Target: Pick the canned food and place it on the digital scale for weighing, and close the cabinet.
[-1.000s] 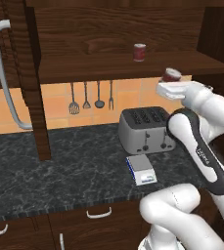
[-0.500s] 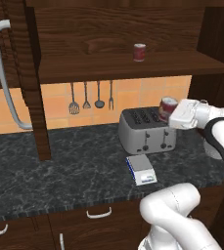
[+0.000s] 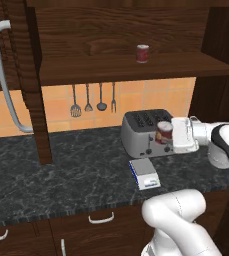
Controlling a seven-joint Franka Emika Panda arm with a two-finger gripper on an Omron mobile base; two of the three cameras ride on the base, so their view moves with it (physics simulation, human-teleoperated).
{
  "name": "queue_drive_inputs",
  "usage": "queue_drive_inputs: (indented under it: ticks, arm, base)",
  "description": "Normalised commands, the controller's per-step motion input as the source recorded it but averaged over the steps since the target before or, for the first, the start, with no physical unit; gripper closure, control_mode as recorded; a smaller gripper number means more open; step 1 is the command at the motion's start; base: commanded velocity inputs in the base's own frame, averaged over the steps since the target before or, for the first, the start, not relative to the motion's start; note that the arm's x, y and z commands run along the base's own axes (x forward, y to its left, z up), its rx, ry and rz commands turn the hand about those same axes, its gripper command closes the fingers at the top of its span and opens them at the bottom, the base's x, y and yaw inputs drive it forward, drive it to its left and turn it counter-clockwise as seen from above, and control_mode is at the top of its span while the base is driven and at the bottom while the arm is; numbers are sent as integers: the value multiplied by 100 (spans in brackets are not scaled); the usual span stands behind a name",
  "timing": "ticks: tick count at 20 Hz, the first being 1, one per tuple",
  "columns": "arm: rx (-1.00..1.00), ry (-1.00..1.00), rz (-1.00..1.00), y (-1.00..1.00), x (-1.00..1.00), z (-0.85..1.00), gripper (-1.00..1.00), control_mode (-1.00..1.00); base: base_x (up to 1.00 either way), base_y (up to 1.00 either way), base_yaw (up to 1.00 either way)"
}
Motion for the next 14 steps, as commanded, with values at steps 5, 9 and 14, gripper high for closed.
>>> queue_drive_inputs:
  ticks: [5,9,14]
  arm:
    - [-2,0,22,10,20,-72,100,-100]
    - [1,0,17,1,52,-61,100,-100]
    - [-1,0,0,0,38,-55,100,-100]
  base:
    - [0,0,0]
    - [0,0,0]
    - [0,0,0]
